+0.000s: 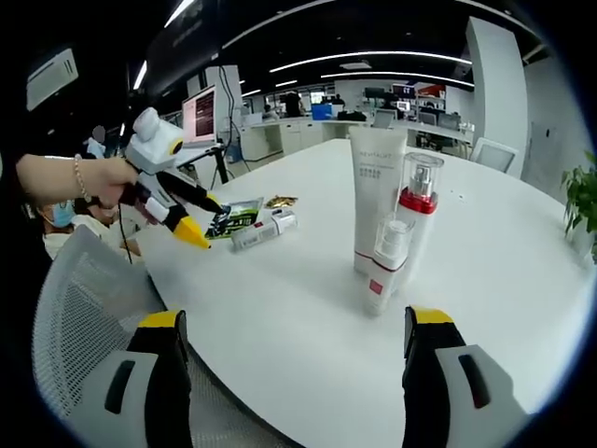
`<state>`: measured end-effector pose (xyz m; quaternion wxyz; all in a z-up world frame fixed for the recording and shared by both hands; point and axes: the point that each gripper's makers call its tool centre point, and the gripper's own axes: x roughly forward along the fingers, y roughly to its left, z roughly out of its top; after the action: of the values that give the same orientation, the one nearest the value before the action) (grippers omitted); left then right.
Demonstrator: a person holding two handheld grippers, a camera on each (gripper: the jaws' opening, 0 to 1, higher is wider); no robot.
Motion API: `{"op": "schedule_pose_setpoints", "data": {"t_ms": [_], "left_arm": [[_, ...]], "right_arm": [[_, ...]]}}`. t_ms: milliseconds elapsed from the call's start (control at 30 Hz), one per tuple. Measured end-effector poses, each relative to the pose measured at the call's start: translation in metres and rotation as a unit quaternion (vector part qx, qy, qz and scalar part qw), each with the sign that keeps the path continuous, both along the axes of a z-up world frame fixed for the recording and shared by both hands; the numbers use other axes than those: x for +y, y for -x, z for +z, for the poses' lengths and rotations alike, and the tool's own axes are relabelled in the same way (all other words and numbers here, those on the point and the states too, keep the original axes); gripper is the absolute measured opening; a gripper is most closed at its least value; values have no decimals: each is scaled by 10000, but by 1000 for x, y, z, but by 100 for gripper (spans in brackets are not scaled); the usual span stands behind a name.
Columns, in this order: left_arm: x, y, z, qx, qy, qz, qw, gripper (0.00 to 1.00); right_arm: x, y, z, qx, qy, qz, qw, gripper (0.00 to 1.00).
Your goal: Arrange the skincare products in the storage area until every visible bottle or jar stands upright without overlapping.
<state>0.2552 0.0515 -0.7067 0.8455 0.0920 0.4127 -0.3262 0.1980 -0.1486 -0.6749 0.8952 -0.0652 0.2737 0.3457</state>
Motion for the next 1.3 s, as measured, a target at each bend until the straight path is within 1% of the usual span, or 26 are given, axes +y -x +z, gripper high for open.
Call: {"op": "schedule_pose_setpoints", "data": {"t_ms": [133,300,467,567,633,767,867,967,1033,1100,1133,1233,1300], "left_arm": [[0,-14,-10,84,-117,-89,9999,59],[0,-25,-15,171,-217,-171,9995,53],[0,-39,-33,375,-340,-214,9985,48],[0,-44,-41,438,-465,-298,9975,47],[-1,-47,-42,453,-493,-322,9972,47],[-3,-57,-51,507,-589,-361,9963,45],[-3,-60,-54,536,-706,-380,9953,44],[-2,-61,-58,560,-821,-404,9942,41],[-5,-63,-58,561,-882,-493,9933,41],[-7,-63,-61,575,-950,-494,9926,41],[-6,-64,-60,521,-998,-499,9924,39],[-3,-67,-61,519,-1002,-454,9926,34],[0,-67,-62,494,-1082,-463,9918,32]], "right_arm": [[-1,-1,-1,20,3,-45,10000,95],[-3,-1,-1,52,-1,-116,9999,95],[-5,-3,-2,70,16,-187,9998,95],[-6,-3,-2,74,17,-235,9997,95],[-7,-4,-2,73,28,-256,9996,95],[-9,-5,-2,77,55,-285,9995,95],[-9,-5,-4,85,91,-285,9995,95],[-9,-5,-5,90,135,-275,9995,95],[-9,-5,-5,93,159,-263,9995,95],[-8,-5,-5,98,176,-254,9995,95],[-9,-5,-6,101,171,-254,9995,95],[-9,-5,-6,110,175,-254,9995,95],[-9,-5,-6,115,179,-256,9994,95]]}}
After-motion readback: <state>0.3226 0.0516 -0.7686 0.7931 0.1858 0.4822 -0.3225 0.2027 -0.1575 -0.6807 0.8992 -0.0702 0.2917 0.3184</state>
